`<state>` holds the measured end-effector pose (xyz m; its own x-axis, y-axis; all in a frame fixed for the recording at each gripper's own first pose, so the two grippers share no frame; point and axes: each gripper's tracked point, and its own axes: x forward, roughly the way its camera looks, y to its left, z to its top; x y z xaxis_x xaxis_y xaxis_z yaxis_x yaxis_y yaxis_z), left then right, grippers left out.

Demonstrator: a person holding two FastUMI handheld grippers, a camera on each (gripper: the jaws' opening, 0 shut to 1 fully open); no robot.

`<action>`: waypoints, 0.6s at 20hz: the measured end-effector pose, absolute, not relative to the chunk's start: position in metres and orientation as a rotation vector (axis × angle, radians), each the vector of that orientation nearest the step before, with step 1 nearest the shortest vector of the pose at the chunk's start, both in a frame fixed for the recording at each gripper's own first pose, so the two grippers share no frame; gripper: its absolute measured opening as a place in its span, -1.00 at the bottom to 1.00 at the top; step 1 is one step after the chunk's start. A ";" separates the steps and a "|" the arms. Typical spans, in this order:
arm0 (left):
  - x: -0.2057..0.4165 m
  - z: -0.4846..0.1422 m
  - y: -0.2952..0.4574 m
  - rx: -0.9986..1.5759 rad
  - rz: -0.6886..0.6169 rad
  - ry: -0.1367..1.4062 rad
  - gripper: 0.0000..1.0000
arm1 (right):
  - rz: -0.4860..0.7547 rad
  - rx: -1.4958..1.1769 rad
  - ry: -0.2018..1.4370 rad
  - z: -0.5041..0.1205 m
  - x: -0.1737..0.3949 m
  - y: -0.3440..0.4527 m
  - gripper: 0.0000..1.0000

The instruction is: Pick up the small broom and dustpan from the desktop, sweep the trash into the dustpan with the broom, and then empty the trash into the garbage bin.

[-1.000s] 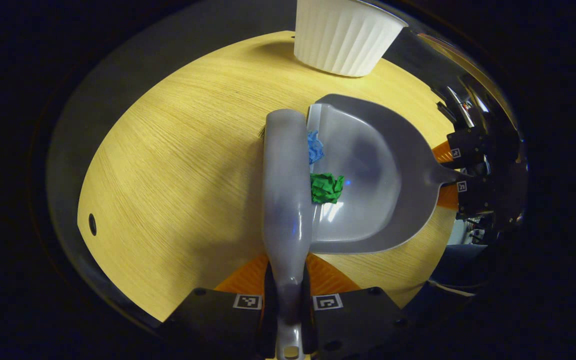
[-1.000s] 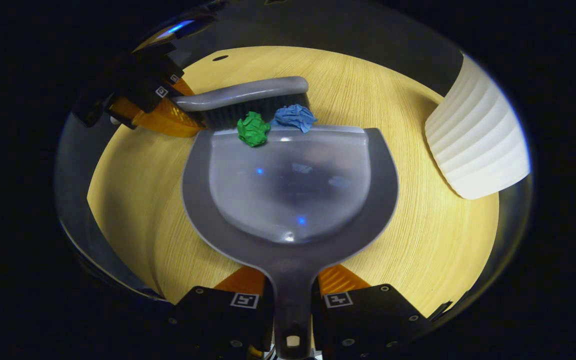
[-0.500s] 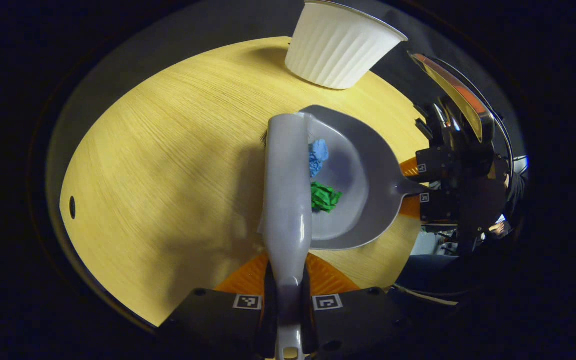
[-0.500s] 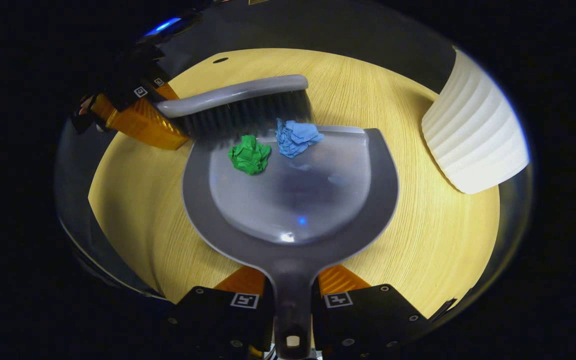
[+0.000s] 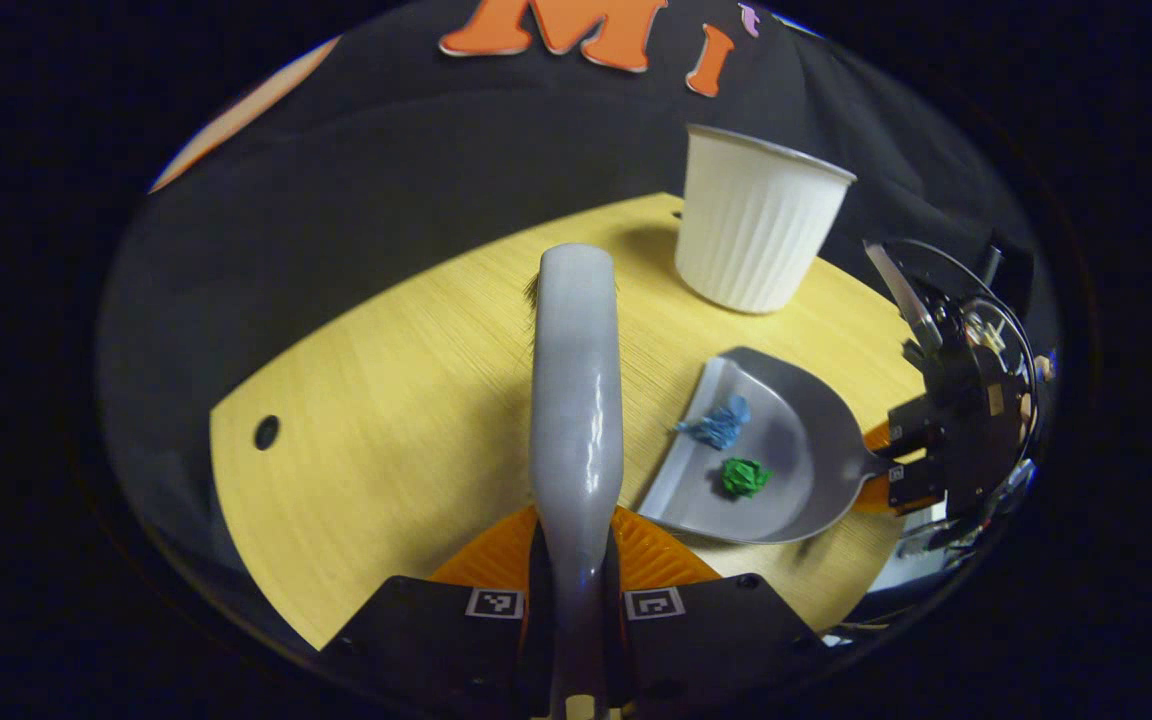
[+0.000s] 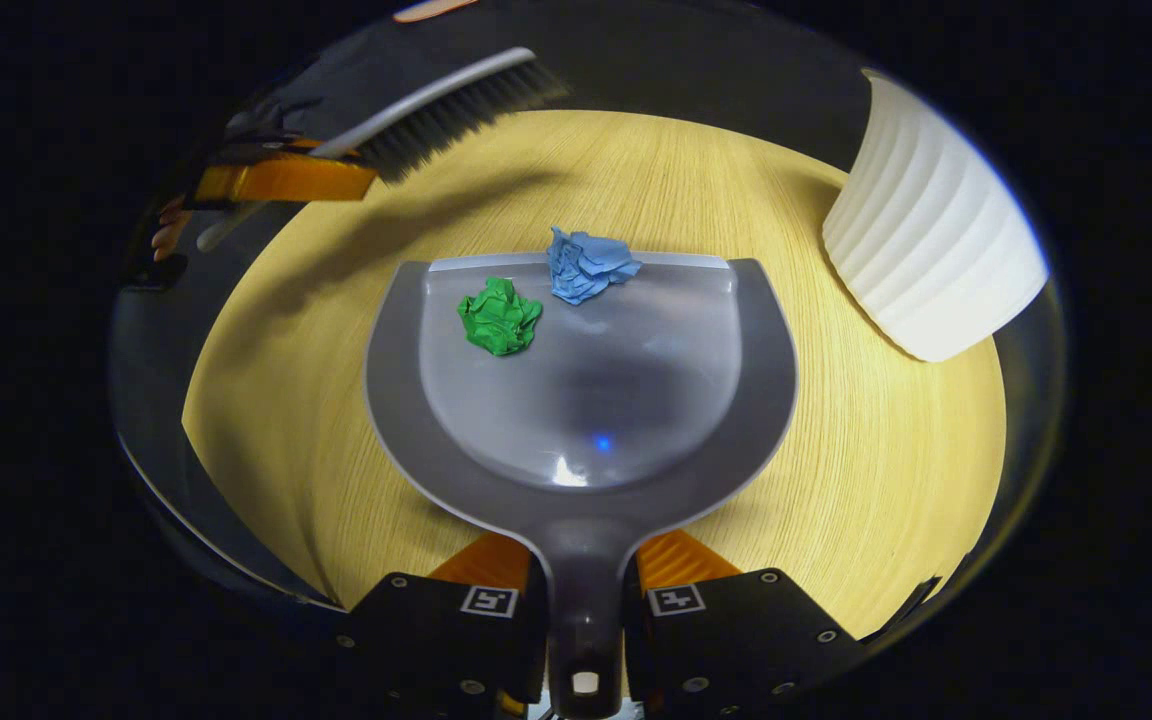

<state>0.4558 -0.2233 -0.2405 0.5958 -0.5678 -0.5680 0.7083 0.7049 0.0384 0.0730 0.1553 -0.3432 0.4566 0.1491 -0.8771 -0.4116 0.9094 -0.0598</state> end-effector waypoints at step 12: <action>0.402 -0.340 -0.154 -0.004 -0.200 0.512 -0.55 | 0.158 -0.169 0.897 -0.340 0.052 0.162 -0.35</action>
<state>0.4021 -0.1544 -0.3398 0.8527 -0.1908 -0.4863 0.1889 0.9805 -0.0534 0.0524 0.1617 -0.3403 0.6138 0.0655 -0.7867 -0.2069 0.9751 -0.0802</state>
